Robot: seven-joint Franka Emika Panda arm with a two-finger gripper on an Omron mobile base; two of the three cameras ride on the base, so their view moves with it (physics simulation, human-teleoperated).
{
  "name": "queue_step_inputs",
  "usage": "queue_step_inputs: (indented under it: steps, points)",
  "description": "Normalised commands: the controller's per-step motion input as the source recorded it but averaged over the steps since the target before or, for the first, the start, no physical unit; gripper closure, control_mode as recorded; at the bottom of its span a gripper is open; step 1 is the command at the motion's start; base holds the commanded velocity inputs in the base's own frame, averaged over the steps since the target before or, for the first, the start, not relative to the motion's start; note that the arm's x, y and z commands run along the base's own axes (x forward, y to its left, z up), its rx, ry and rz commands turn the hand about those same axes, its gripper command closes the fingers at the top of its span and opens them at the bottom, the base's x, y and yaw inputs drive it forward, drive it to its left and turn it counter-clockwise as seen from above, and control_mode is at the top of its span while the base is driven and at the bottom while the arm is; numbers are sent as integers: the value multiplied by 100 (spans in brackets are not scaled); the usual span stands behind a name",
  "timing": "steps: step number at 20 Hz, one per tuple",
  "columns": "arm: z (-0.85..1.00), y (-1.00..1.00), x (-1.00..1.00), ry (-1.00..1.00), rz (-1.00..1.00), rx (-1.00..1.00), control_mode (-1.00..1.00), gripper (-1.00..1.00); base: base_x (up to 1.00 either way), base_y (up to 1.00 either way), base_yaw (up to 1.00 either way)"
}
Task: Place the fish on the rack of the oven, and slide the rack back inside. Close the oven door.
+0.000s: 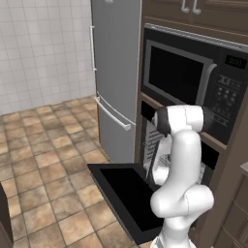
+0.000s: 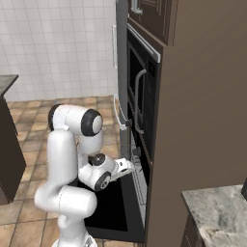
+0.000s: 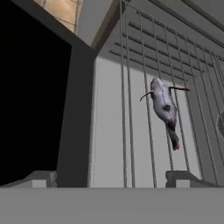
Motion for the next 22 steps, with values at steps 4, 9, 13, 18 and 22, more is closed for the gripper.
queue_step_inputs:
  steps: [4,9,13,18,22]
  points:
    - [100,82,-36,-18,5,-3,-100,-100,0,0,0]
    - [100,66,-23,-6,3,0,-100,-100,0,0,0]
    - [87,52,-46,-3,1,0,-100,-100,0,0,0]
    - [55,56,-62,0,1,0,-100,-100,0,0,0]
    - [63,65,-40,2,0,0,-100,-100,0,0,0]
